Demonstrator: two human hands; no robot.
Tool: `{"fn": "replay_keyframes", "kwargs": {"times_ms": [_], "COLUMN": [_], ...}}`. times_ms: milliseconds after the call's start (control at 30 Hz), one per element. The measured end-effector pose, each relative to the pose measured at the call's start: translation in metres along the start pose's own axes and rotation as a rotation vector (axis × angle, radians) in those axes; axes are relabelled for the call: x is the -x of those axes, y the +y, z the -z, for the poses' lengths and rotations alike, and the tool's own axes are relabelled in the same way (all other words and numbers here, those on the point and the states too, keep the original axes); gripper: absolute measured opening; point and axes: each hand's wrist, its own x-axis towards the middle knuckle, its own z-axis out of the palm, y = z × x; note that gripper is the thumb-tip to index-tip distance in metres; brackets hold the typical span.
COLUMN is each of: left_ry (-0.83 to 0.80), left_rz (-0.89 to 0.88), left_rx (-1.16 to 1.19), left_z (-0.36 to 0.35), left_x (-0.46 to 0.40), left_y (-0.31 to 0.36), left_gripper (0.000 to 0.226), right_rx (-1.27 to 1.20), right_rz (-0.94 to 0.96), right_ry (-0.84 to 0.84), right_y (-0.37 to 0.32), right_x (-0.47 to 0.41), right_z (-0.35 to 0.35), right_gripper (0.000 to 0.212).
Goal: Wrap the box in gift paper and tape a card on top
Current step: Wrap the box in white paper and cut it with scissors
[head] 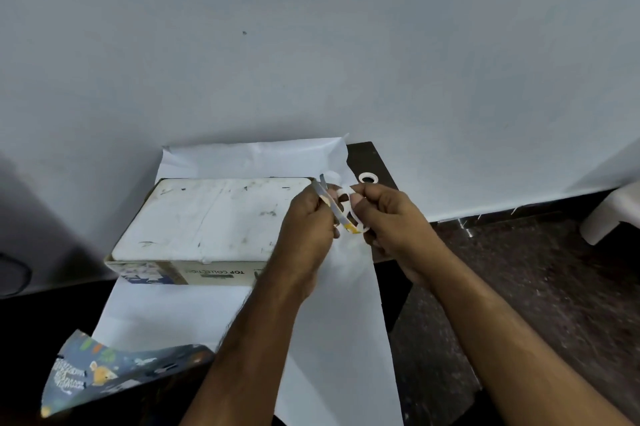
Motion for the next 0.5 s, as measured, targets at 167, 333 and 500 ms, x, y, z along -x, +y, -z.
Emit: {"fn": "replay_keyframes", "kwargs": {"times_ms": [167,333,500], "left_ry": [0.088,0.061,-0.168], "left_rz": [-0.023,0.03,-0.206], "left_rx": [0.262,0.309,-0.075], "left_z": [-0.009,-0.01,-0.027], "left_x": [0.002,-0.03,-0.105], "left_y": [-0.002,0.019,0.085], "left_gripper": [0.026,0.015,0.021], "right_rx": [0.493,0.59,-0.01], "right_rz": [0.298,0.431,0.143], "right_ry": [0.164,0.254,0.579], "right_y": [0.012,0.014,-0.003], "right_x": [-0.011,-0.028,-0.097], "right_z": [0.002,0.01,0.027], "right_gripper": [0.019,0.019,0.023]}}
